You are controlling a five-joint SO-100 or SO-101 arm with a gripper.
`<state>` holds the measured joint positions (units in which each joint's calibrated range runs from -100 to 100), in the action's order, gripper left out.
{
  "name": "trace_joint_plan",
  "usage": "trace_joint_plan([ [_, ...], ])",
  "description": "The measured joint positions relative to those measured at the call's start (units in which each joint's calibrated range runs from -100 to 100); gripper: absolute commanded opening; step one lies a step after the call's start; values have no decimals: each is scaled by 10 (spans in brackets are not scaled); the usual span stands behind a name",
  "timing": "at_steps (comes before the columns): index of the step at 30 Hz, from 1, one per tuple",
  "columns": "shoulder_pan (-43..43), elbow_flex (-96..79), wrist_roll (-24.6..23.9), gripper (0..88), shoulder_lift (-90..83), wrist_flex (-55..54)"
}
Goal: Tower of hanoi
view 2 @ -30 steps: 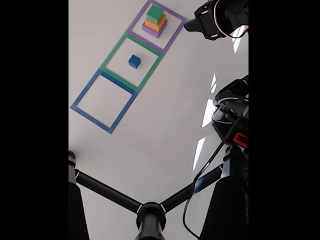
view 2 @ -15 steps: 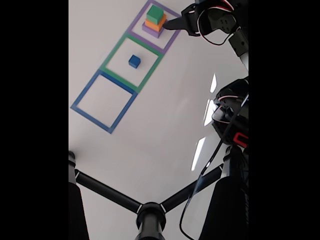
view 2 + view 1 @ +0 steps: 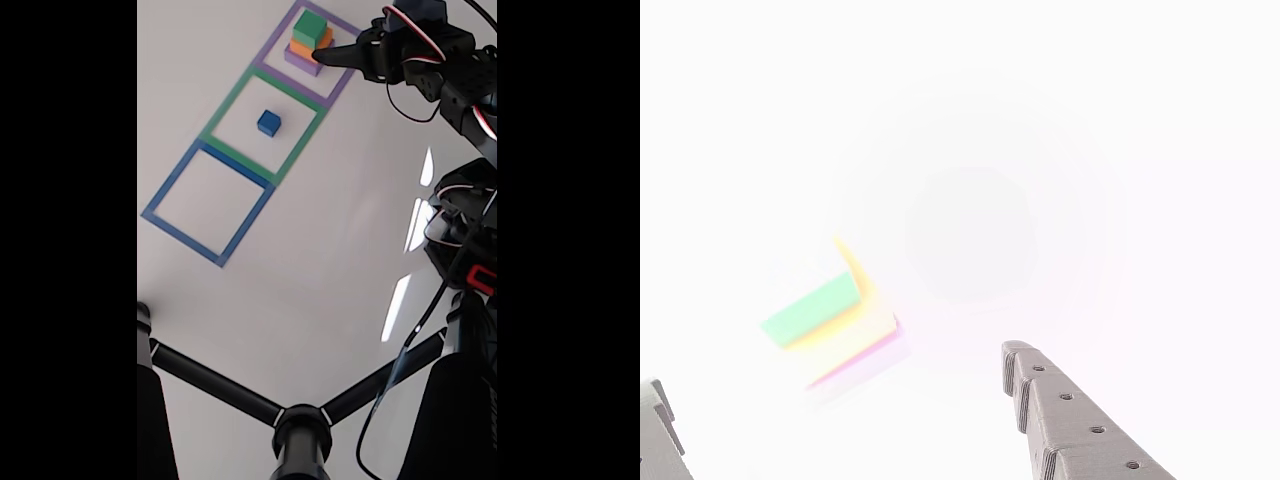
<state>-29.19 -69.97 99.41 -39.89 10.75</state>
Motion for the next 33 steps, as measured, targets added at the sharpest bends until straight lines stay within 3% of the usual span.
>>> trace_joint_plan([
  [15, 43, -12, 6, 416, 207, -310],
  [33, 52, -10, 6, 408, 339, -453],
])
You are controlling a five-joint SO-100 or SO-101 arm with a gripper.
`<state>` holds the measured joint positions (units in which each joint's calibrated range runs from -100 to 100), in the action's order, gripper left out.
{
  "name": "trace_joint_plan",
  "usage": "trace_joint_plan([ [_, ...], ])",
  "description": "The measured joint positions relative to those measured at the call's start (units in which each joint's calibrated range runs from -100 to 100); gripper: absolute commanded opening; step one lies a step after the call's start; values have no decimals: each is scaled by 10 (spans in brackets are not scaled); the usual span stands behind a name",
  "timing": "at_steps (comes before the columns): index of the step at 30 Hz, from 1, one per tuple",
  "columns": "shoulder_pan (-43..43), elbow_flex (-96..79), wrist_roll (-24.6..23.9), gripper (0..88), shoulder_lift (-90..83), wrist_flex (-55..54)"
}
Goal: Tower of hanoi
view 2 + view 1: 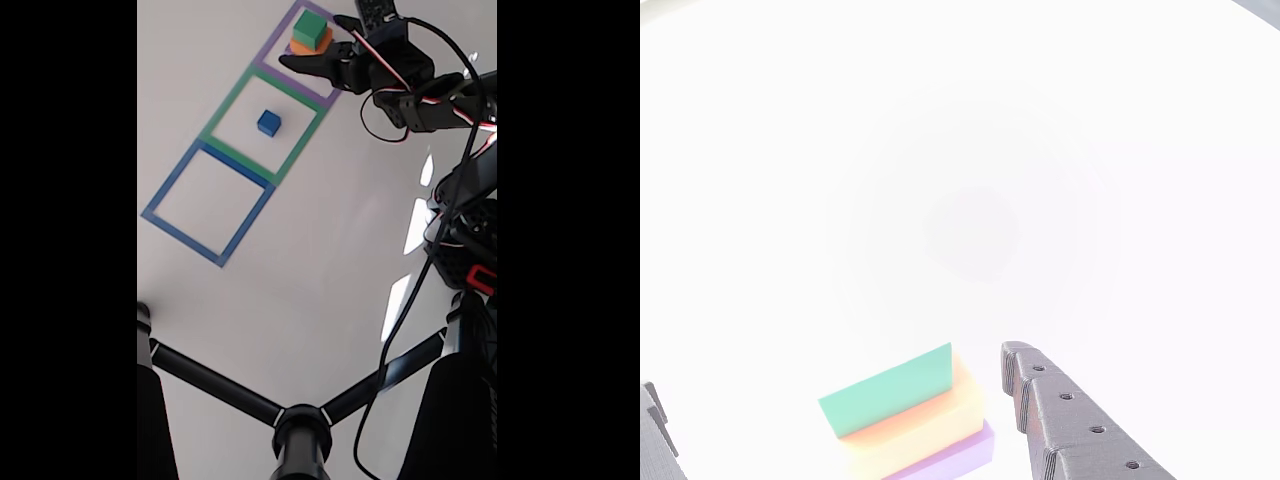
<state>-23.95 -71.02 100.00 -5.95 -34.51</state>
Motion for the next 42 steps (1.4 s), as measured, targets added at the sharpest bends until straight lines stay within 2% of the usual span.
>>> trace_joint_plan([
  [21, 20, 58, 0, 378, 61, -25],
  [42, 24, 61, 0, 179, 62, -25],
])
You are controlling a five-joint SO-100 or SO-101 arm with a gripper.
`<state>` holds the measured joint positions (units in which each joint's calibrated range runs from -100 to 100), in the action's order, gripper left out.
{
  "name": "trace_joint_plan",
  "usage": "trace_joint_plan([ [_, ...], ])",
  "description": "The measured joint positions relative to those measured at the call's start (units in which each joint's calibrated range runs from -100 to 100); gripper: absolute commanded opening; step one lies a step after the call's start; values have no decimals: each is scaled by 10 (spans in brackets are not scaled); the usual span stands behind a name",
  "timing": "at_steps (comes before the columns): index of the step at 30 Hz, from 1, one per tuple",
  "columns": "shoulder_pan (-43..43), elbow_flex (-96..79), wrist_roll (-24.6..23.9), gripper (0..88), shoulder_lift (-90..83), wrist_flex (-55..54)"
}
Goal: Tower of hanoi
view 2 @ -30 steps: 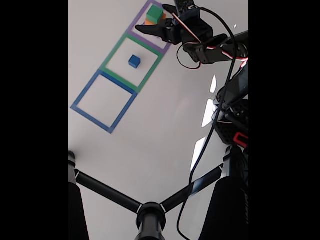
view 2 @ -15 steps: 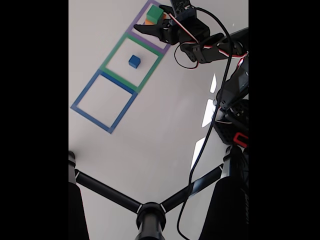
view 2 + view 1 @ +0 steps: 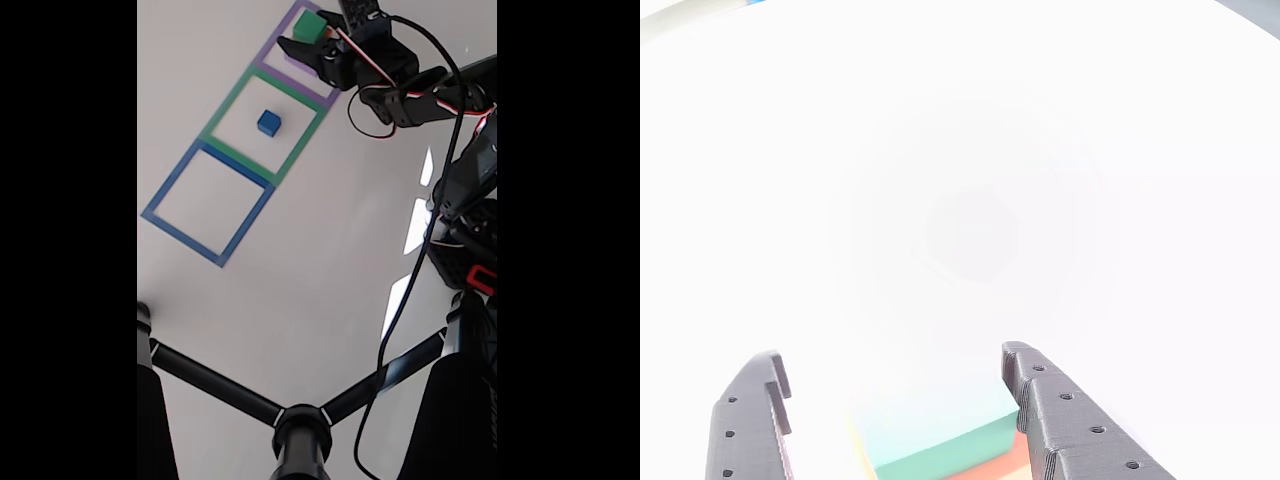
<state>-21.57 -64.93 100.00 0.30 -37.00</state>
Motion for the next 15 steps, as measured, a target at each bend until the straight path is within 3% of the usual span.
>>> trace_joint_plan([
  [15, 3, 0, 0, 107, 0, 0],
])
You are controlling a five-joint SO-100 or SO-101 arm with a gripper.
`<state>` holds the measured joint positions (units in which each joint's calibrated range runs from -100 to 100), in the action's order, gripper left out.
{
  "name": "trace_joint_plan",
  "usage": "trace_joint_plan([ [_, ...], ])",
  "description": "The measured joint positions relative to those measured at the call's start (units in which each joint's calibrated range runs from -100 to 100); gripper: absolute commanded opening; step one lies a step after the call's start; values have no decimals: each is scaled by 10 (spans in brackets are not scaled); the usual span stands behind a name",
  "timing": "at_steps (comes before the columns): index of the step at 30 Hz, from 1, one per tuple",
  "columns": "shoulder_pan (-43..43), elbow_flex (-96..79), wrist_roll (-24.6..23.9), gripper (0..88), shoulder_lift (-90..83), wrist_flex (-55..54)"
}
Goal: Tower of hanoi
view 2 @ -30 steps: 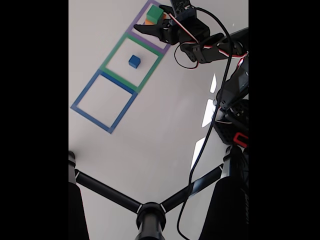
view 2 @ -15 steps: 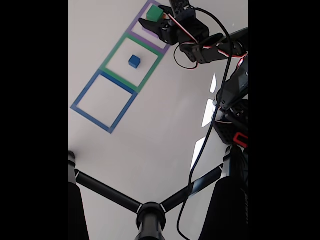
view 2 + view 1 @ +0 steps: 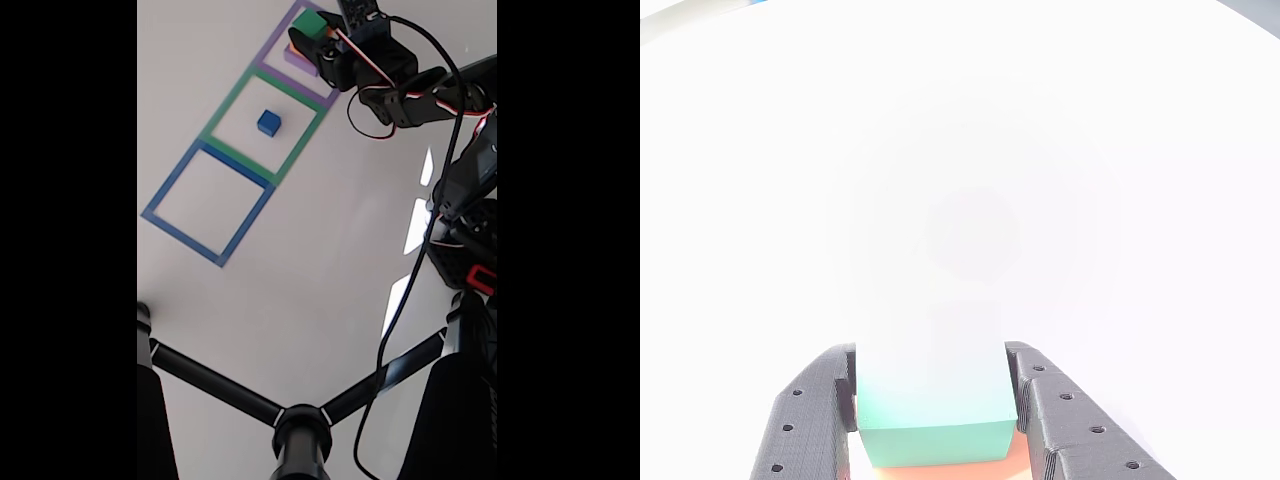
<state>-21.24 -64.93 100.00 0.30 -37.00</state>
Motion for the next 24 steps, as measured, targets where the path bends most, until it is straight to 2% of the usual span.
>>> trace_joint_plan([
  [16, 2, 1, 0, 94, -1, 9],
  [20, 13, 10, -6, 94, -41, 75],
  [24, 26, 44, -6, 94, -122, 199],
])
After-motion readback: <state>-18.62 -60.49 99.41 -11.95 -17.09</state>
